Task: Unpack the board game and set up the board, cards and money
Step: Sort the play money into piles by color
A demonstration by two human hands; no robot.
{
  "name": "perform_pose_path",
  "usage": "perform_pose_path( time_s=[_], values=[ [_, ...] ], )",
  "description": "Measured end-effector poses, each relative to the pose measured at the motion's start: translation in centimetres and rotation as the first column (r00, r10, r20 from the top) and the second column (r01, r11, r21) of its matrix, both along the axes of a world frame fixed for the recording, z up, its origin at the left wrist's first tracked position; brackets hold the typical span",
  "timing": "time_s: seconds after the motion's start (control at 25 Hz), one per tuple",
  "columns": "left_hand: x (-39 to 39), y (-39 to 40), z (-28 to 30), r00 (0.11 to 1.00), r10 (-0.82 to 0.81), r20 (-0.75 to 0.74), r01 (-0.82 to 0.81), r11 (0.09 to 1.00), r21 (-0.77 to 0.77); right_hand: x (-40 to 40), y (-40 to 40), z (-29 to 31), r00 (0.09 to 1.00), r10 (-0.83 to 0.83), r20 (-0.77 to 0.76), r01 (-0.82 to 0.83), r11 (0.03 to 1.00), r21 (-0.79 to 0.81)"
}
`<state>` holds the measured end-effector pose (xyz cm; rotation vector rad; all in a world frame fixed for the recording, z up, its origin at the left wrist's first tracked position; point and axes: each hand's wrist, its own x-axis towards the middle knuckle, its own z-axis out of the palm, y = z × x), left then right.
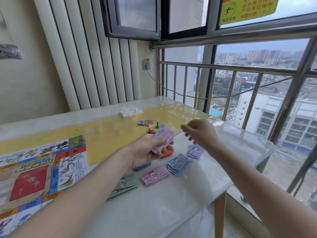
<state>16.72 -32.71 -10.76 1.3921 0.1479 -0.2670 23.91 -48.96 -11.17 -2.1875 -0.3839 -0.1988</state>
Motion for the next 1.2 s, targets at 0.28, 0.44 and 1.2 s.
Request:
perform_pose_path(
  time_s=[0.28, 0.44, 1.2],
  values=[
    [-1.5, 1.8, 0.4, 0.993, 0.049, 0.107, -0.059, 0.994, 0.097, -2.6, 2.9, 1.6, 0.889, 0.364, -0.280, -0.287, 0.916, 0.279],
    [-2.3, 3.0, 0.3, 0.997, -0.016, 0.079, 0.012, 0.999, 0.042, -3.0, 3.1, 1.5, 0.880, 0.379, -0.288, -0.312, 0.916, 0.253],
    [-3.6, 5.0, -0.3, 0.985, 0.103, 0.137, -0.126, 0.977, 0.172, -5.6, 6.0, 1.1, 0.913, 0.364, -0.187, -0.338, 0.928, 0.159]
  ],
)
